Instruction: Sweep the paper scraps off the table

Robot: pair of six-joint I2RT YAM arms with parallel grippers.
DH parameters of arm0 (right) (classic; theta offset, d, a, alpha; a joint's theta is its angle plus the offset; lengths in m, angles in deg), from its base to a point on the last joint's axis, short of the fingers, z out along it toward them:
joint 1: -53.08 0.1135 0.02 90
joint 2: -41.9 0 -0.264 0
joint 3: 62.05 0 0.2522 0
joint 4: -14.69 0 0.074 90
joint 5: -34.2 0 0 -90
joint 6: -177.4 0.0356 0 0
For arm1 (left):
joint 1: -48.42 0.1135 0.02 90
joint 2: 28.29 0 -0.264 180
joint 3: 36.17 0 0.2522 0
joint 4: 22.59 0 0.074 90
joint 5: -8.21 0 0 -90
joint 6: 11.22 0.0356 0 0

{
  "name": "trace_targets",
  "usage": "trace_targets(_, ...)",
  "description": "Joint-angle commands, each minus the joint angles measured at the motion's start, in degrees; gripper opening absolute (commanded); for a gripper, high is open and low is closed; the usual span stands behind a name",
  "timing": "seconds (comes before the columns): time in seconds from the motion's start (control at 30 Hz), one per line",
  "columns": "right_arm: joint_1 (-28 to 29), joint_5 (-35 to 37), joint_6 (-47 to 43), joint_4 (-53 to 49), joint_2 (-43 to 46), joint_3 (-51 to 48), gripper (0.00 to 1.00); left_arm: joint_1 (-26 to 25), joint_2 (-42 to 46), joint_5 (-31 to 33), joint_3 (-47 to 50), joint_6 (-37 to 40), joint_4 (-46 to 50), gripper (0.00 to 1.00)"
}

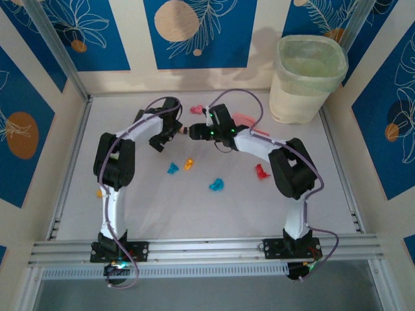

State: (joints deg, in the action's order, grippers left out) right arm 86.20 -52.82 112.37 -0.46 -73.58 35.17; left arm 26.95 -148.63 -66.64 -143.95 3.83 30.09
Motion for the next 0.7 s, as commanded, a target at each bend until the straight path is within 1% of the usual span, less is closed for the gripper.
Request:
trace_targets(0.0, -0.5, -8.2, -5.3, -8.8, -6.9, 10.1, 0.66, 1.7, 6.4, 2.4, 4.7, -0.8, -0.3, 1.0)
trace_targets(0.1, -0.3, -8.1, -6.5, -14.2, -12.4, 18.3, 0.66, 2.6, 10.5, 2.7, 9.4, 0.1, -1.9, 1.0)
trace_targets(0.27, 0.6, -5.5, -8.7, -22.5, -20.5, 30.4, 0.67, 4.1, 16.9, 2.3, 16.3, 1.0, -3.8, 1.0)
trace_targets(0.53, 1.7, -0.5, -10.4, -27.3, -27.5, 39.7, 0.69, 4.9, 26.3, 3.1, 25.3, 1.2, -6.8, 1.0)
trace_targets(0.67, 1.9, -0.5, -11.2, -30.6, -30.9, 45.4, 0.7, 5.0, 29.8, 3.3, 28.0, 2.0, -7.9, 1.0)
